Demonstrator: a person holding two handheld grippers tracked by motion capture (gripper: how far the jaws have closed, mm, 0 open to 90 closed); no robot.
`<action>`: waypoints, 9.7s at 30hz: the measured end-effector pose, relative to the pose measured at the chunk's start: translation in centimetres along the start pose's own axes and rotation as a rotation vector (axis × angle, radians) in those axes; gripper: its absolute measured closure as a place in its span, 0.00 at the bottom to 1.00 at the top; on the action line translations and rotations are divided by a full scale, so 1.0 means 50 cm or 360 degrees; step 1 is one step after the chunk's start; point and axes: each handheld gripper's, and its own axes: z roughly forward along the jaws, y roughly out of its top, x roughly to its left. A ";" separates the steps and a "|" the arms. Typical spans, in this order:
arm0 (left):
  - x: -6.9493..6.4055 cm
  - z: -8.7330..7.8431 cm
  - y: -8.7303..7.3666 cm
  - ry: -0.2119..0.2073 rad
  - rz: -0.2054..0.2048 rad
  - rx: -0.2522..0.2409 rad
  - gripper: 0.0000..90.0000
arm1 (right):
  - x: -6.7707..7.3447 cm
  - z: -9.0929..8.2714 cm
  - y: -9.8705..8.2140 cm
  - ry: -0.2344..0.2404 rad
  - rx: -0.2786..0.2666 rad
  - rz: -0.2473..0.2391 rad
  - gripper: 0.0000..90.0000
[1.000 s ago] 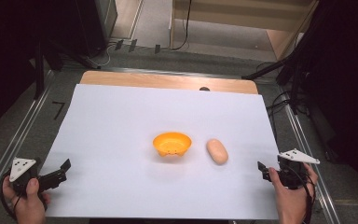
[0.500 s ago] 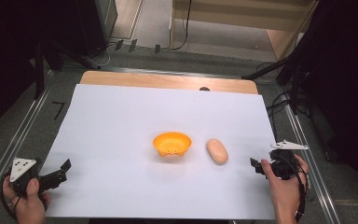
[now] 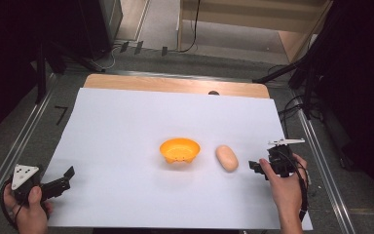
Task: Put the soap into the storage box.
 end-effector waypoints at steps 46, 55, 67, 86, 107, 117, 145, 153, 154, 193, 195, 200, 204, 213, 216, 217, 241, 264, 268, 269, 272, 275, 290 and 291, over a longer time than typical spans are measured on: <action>0.001 0.003 0.001 -0.0014 -0.0008 0.0012 0.00 | 0.156 0.141 0.090 -0.0012 0.0341 -0.0210 0.36; 0.002 0.004 0.002 -0.0028 -0.0012 0.0026 0.00 | 0.160 0.146 0.102 -0.0024 0.0421 -0.0245 0.37; 0.002 0.003 0.001 -0.0026 -0.0009 0.0024 0.00 | 0.143 0.126 0.091 0.0083 0.0350 -0.0374 0.37; 0.001 0.002 0.001 -0.0015 -0.0007 0.0006 0.00 | 0.179 0.072 0.150 0.0256 0.0253 -0.0793 0.37; -0.003 0.003 0.001 0.0015 0.0017 0.0015 0.00 | 0.238 0.037 0.232 0.0390 0.0131 -0.1225 0.37; -0.001 0.002 0.000 0.0006 0.0004 0.0005 0.00 | 0.287 0.062 0.247 0.0530 0.0124 -0.1362 0.37; -0.001 0.003 0.001 -0.0010 0.0006 0.0011 0.00 | 0.383 0.134 0.262 0.0749 0.0226 -0.1739 0.37; -0.001 0.004 0.001 -0.0014 0.0005 0.0016 0.00 | 0.386 0.149 0.269 0.0769 0.0270 -0.1754 0.37; 0.000 0.004 0.001 -0.0014 0.0005 0.0016 0.00 | 0.387 0.153 0.268 0.0752 0.0293 -0.1758 0.37; -0.001 0.004 0.001 -0.0017 0.0003 0.0021 0.00 | 0.299 0.119 0.244 0.0604 0.0010 -0.1184 0.15; -0.001 0.005 0.001 -0.0015 0.0005 0.0021 0.00 | 0.285 0.119 0.236 0.0606 -0.0009 -0.1086 0.15; -0.001 0.003 0.001 -0.0015 0.0008 0.0015 0.00 | 0.261 0.119 0.209 0.0510 -0.0065 -0.0928 0.03; -0.001 0.003 0.001 -0.0013 0.0011 0.0017 0.00 | 0.236 0.116 0.188 0.0505 -0.0131 -0.0784 0.00; -0.002 0.002 0.001 -0.0010 0.0013 0.0012 0.00 | 0.185 0.096 0.144 0.0491 -0.0279 -0.0616 0.00; -0.002 0.002 0.001 -0.0007 0.0016 0.0012 0.00 | 0.171 0.089 0.126 0.0469 -0.0321 -0.0579 0.00; -0.002 0.002 0.001 -0.0007 0.0016 0.0011 0.00 | 0.167 0.086 0.120 0.0465 -0.0330 -0.0557 0.00; -0.004 0.002 0.000 0.0006 0.0027 0.0011 0.00 | 0.057 0.050 -0.019 0.0358 -0.0487 -0.0360 0.00; -0.006 0.004 0.001 0.0014 0.0032 0.0021 0.00 | -0.063 -0.009 -0.187 0.0099 -0.0574 -0.0136 0.00; -0.005 0.004 0.001 0.0011 0.0032 0.0020 0.00 | -0.081 -0.022 -0.210 0.0071 -0.0613 -0.0090 0.00; -0.005 0.004 0.001 0.0011 0.0029 0.0018 0.00 | -0.086 -0.028 -0.216 0.0054 -0.0627 -0.0072 0.00; -0.004 0.003 0.000 0.0007 0.0023 0.0014 0.00 | -0.103 -0.035 -0.228 0.0045 -0.0654 -0.0007 0.00; -0.004 0.003 0.001 0.0006 0.0018 0.0015 0.00 | -0.115 -0.044 -0.239 0.0024 -0.0684 0.0033 0.00; 0.000 0.001 0.000 -0.0014 0.0000 0.0004 0.00 | -0.143 -0.072 -0.294 0.0038 -0.0872 0.0148 0.01; 0.000 0.002 0.000 -0.0013 0.0002 0.0004 0.00 | -0.145 -0.071 -0.296 0.0041 -0.0875 0.0150 0.02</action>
